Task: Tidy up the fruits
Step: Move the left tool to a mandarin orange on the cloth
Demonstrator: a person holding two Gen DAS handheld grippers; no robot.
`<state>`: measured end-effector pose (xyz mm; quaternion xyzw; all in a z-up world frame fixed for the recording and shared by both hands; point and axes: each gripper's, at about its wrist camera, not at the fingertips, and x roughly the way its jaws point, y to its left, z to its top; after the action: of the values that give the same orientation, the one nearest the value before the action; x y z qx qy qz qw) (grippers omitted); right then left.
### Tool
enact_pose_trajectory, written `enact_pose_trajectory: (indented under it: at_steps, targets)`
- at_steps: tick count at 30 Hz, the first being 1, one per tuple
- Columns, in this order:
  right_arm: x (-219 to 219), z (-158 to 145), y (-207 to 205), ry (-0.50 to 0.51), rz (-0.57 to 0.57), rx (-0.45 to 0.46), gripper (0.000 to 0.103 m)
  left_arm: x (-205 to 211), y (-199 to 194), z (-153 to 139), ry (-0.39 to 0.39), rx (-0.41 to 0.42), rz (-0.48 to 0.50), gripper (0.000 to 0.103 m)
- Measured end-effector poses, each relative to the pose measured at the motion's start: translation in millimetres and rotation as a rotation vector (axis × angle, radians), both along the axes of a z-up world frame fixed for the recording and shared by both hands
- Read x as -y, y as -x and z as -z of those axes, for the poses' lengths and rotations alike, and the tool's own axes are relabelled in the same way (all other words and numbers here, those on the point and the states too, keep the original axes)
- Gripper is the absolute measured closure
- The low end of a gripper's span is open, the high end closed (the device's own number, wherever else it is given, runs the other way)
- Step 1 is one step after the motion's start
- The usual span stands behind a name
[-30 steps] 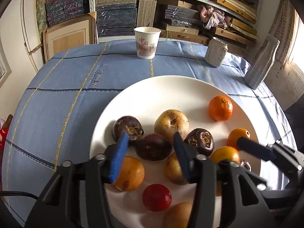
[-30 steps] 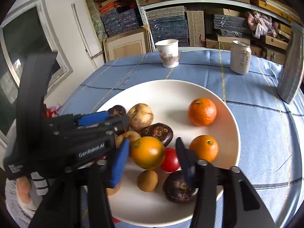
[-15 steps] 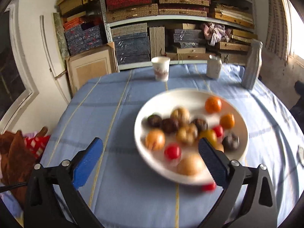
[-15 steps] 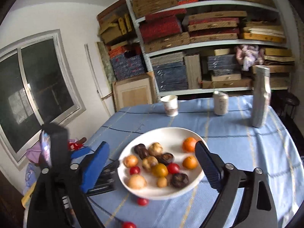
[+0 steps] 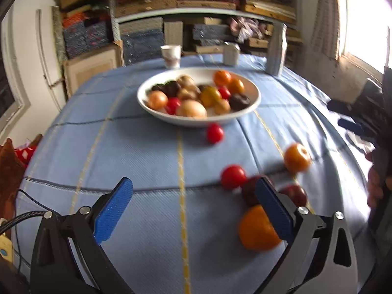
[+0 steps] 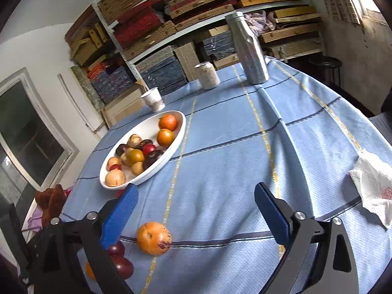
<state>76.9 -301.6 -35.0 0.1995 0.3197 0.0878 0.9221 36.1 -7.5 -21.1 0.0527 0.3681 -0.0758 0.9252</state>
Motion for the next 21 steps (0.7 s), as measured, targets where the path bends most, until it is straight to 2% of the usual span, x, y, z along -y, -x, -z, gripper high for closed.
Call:
enact_pose_trajectory:
  at_steps: [3, 8, 15, 21]
  targets:
    - [2, 4, -2, -0.015, 0.005, -0.021, 0.005, 3, 2, 3, -0.003, -0.012, 0.022, 0.004]
    - [6, 11, -4, -0.049, 0.009, -0.055, 0.005, 2, 4, 7, 0.033, -0.048, 0.053, 0.004]
    - [6, 10, -2, -0.048, 0.006, -0.055, 0.005, 18, 18, 4, 0.012, -0.023, 0.147, 0.004]
    - [6, 10, -3, -0.048, 0.005, -0.056, 0.005, 32, 20, 10, -0.018, -0.062, 0.23, 0.004]
